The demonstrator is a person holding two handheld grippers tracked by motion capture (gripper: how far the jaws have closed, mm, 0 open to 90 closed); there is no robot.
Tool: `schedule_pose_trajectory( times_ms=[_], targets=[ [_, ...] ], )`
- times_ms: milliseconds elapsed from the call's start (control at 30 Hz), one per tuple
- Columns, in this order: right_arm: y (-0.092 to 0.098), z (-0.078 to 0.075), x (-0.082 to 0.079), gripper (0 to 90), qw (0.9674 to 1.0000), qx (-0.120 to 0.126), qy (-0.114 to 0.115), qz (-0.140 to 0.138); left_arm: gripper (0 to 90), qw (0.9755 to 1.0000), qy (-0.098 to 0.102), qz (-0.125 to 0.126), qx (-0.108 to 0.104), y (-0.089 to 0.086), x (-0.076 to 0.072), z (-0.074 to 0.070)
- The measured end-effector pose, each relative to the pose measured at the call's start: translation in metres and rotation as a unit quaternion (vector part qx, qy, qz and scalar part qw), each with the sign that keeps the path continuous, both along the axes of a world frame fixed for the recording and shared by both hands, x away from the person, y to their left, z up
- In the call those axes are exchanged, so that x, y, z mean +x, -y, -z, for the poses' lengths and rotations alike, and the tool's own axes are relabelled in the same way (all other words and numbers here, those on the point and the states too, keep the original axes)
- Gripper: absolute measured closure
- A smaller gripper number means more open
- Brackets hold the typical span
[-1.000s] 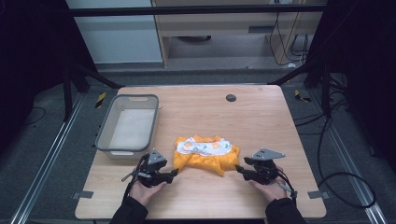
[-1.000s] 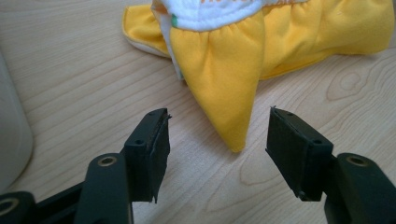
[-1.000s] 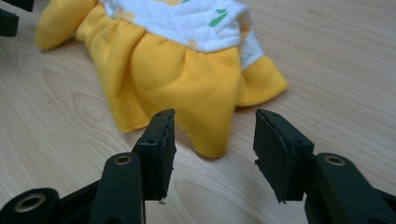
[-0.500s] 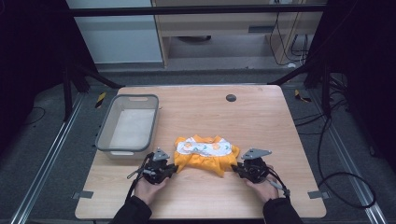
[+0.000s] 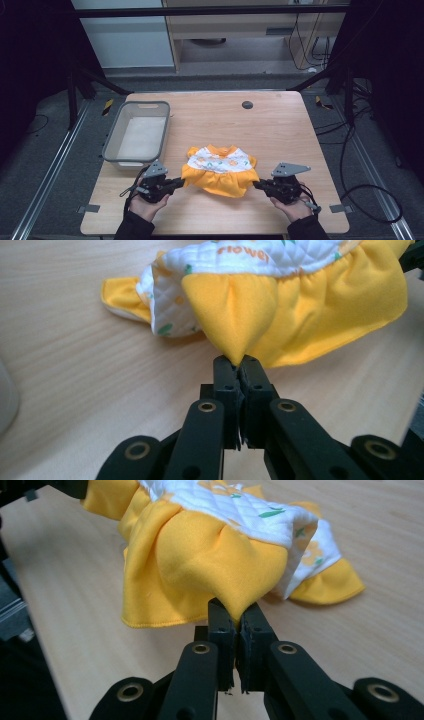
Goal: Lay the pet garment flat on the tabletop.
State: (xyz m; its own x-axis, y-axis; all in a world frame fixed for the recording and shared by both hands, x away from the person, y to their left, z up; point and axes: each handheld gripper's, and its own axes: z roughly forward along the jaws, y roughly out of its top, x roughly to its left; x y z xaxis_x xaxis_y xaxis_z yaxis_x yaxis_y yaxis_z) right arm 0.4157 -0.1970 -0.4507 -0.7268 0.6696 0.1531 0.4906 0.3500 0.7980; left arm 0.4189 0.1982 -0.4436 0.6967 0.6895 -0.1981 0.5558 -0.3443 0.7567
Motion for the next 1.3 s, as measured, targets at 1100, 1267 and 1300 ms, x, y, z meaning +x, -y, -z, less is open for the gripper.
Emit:
schedule_pose_trajectory(
  times_ms=[1100, 1267, 1300],
  targets=[
    [-0.004, -0.012, 0.022, 53.9, 0.9951, 0.010, 0.071, 0.068, 38.5, 0.9947, 0.094, -0.039, 0.017, -0.001, 0.004, -0.028],
    [-0.013, -0.010, 0.047, 50.6, 0.9929, -0.009, 0.079, 0.089, 40.8, 0.9912, 0.107, -0.064, 0.045, 0.018, 0.048, -0.025],
    [-0.014, -0.009, 0.053, 50.4, 0.9924, -0.015, 0.080, 0.093, 41.0, 0.9907, 0.104, -0.067, 0.056, 0.022, 0.058, -0.022]
  ],
)
